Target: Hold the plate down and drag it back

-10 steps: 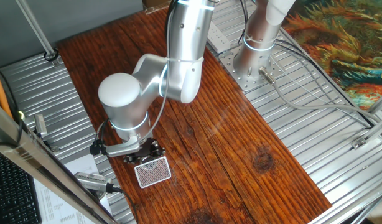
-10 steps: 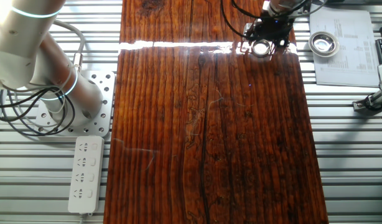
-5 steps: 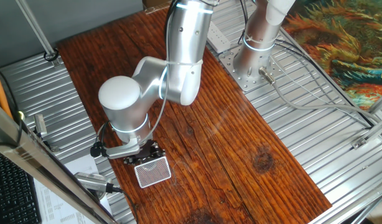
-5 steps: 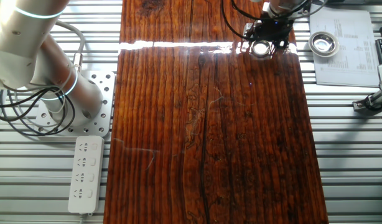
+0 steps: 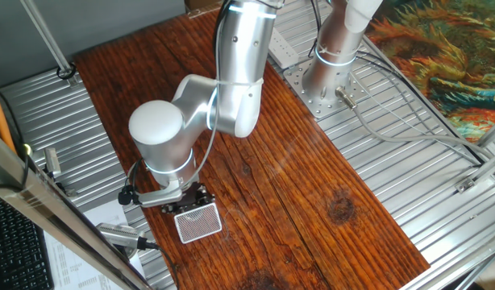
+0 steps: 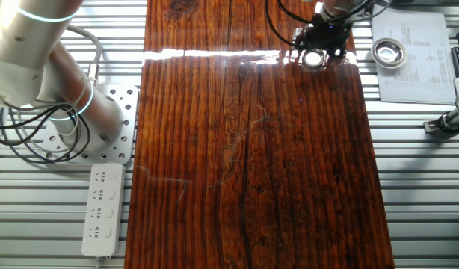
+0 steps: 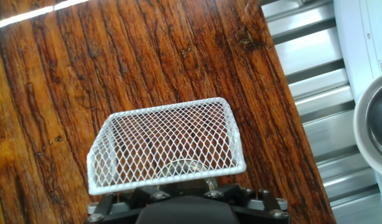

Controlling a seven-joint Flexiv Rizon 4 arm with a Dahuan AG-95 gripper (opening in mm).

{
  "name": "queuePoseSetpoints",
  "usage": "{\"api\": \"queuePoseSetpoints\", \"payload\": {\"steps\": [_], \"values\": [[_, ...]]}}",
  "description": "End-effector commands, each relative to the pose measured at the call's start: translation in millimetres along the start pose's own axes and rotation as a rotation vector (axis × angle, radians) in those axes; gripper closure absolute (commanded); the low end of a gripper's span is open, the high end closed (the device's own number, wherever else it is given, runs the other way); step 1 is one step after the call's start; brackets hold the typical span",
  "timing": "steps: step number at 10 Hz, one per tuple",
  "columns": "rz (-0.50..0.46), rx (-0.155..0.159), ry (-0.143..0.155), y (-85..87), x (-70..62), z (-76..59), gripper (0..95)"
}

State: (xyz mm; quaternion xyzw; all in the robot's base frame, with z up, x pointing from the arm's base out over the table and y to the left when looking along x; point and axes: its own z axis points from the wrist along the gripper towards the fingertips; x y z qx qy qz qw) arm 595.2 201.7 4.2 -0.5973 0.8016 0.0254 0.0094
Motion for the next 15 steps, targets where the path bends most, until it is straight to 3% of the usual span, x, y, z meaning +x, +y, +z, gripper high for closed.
{"api": "queuePoseSetpoints", "payload": {"steps": [1,4,6,15], "values": [[0.006,0.004,0.013,0.5,0.0,-0.2,19.0],[0.005,0.006,0.021,0.5,-0.1,-0.2,19.0],[-0.001,0.002,0.008,0.5,-0.1,-0.2,19.0],[0.0,0.003,0.009,1.0,-0.1,2.0,19.0]]}}
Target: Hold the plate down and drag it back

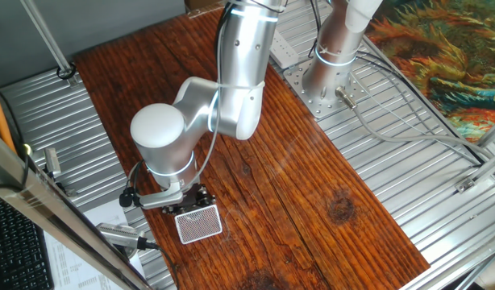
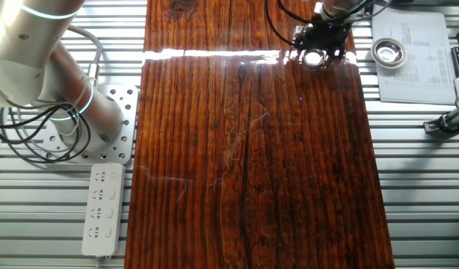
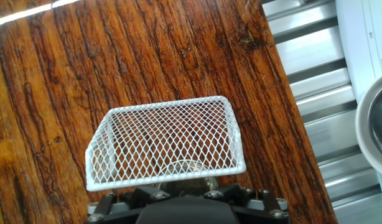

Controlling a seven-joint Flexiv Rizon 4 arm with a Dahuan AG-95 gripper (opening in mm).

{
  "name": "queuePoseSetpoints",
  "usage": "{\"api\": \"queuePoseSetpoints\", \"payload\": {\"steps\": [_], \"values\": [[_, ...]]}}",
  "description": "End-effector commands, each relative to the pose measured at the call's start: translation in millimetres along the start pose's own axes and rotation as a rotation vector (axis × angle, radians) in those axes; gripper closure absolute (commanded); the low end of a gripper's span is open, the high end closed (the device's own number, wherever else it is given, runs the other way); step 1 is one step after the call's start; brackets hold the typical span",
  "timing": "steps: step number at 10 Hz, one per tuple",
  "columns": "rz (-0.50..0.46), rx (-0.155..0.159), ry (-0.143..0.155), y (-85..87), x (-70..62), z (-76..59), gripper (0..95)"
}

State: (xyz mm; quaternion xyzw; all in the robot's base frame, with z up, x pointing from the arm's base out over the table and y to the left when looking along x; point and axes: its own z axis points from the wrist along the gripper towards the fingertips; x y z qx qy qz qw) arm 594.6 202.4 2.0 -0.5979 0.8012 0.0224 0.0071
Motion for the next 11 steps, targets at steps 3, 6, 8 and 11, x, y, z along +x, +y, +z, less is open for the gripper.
{"api": "queuePoseSetpoints", "payload": {"steps": [3,6,8,11], "values": [[0.003,0.001,0.002,0.3,0.2,-0.1,38.0],[0.007,0.004,0.002,0.3,0.2,0.0,38.0],[0.008,0.008,0.005,0.2,0.2,-0.8,38.0],[0.02,0.008,0.008,0.1,0.2,-0.9,57.0]]}}
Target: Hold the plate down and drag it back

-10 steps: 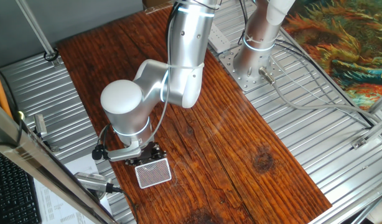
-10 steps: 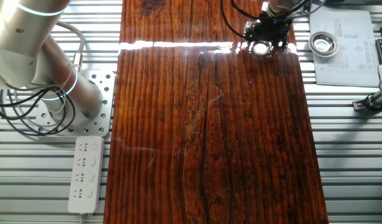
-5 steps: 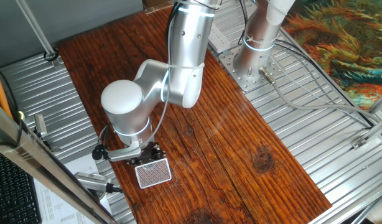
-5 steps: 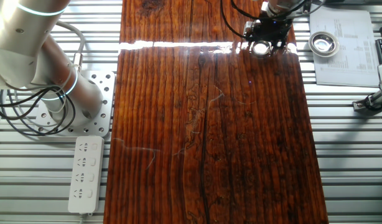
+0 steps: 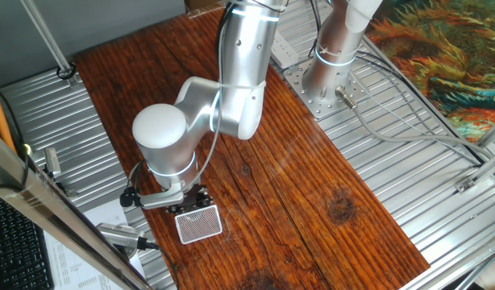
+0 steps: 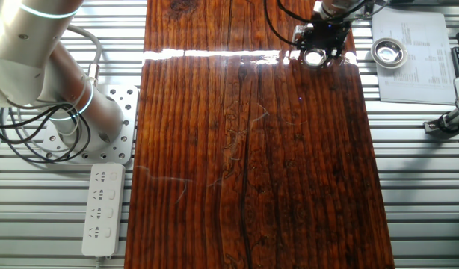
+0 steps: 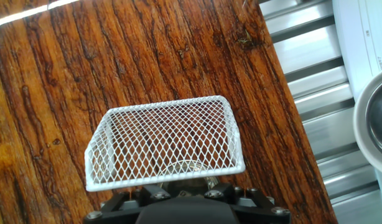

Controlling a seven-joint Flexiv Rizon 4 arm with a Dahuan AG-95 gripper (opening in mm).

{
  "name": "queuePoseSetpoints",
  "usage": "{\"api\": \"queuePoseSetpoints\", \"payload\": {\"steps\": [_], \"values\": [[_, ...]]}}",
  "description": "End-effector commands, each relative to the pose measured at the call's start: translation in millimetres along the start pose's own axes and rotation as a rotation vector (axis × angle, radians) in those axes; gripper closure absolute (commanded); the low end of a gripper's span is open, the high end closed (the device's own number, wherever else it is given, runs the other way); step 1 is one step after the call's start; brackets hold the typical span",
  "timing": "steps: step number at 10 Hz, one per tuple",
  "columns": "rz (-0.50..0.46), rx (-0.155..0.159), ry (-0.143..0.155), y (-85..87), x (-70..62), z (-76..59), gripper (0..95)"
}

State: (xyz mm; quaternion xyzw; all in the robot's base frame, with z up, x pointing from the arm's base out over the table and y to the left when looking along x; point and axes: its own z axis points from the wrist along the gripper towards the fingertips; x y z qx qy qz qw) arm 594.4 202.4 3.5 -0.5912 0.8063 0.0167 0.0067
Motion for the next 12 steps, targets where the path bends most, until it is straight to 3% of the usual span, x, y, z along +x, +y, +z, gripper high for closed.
{"api": "queuePoseSetpoints", "payload": {"steps": [1,2,3,4,12], "values": [[0.008,-0.001,0.002,-0.1,0.2,0.6,57.0],[0.016,-0.001,0.001,-0.1,0.2,0.6,76.0],[0.022,0.0,0.003,-0.1,0.2,0.6,76.0],[0.029,0.001,0.005,-0.1,0.2,0.6,95.0],[0.042,0.003,0.004,0.1,1.0,0.8,95.0]]}}
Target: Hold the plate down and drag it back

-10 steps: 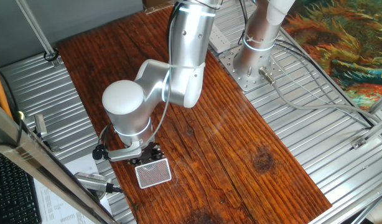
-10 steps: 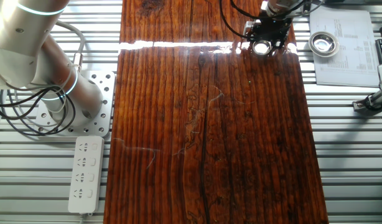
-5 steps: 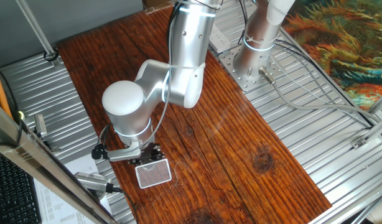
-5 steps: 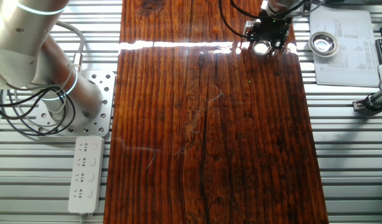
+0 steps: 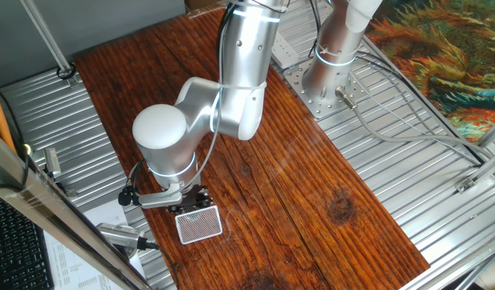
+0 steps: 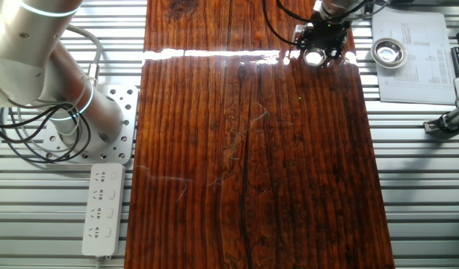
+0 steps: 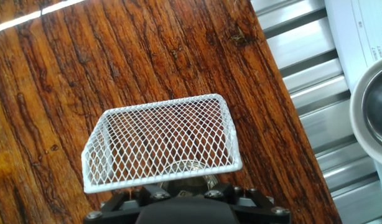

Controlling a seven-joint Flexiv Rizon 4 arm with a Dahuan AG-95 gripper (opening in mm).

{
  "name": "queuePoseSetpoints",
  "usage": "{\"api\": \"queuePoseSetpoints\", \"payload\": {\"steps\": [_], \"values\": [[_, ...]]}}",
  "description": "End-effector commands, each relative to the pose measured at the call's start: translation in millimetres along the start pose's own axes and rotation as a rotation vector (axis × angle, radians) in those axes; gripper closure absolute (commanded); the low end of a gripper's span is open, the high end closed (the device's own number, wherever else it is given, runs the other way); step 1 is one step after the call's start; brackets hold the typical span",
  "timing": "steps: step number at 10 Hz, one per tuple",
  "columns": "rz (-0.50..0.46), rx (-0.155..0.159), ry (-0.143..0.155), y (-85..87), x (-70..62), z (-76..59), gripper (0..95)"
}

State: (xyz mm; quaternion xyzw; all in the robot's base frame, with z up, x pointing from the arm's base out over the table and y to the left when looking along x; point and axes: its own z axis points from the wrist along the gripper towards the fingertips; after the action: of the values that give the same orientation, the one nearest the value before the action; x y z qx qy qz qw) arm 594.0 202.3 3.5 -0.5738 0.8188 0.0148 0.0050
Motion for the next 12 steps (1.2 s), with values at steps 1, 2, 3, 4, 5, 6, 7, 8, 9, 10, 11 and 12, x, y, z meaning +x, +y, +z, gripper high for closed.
{"api": "queuePoseSetpoints", "payload": {"steps": [1,2,3,4,5,6,7,8,9,10,11,12], "values": [[-0.001,0.003,-0.002,-0.4,0.9,0.8,95.0],[-0.001,0.002,-0.005,-0.5,1.0,0.6,95.0],[-0.001,0.002,-0.005,-0.6,1.1,0.5,95.0],[0.001,0.002,-0.008,-1.1,1.8,0.4,95.0],[0.001,0.002,-0.009,-1.3,2.0,0.4,95.0],[0.002,0.0,-0.011,-1.4,2.0,-0.1,95.0],[0.001,0.001,-0.007,-1.5,2.0,-0.3,95.0],[-0.003,0.002,-0.005,-1.5,2.1,-0.3,95.0],[-0.004,0.003,-0.003,-1.4,2.1,-0.4,95.0],[-0.008,0.006,0.005,-1.3,2.3,-0.3,95.0],[-0.008,0.01,0.008,-1.1,2.7,-0.1,95.0],[-0.008,0.01,0.009,-1.1,2.8,-0.1,95.0]]}}
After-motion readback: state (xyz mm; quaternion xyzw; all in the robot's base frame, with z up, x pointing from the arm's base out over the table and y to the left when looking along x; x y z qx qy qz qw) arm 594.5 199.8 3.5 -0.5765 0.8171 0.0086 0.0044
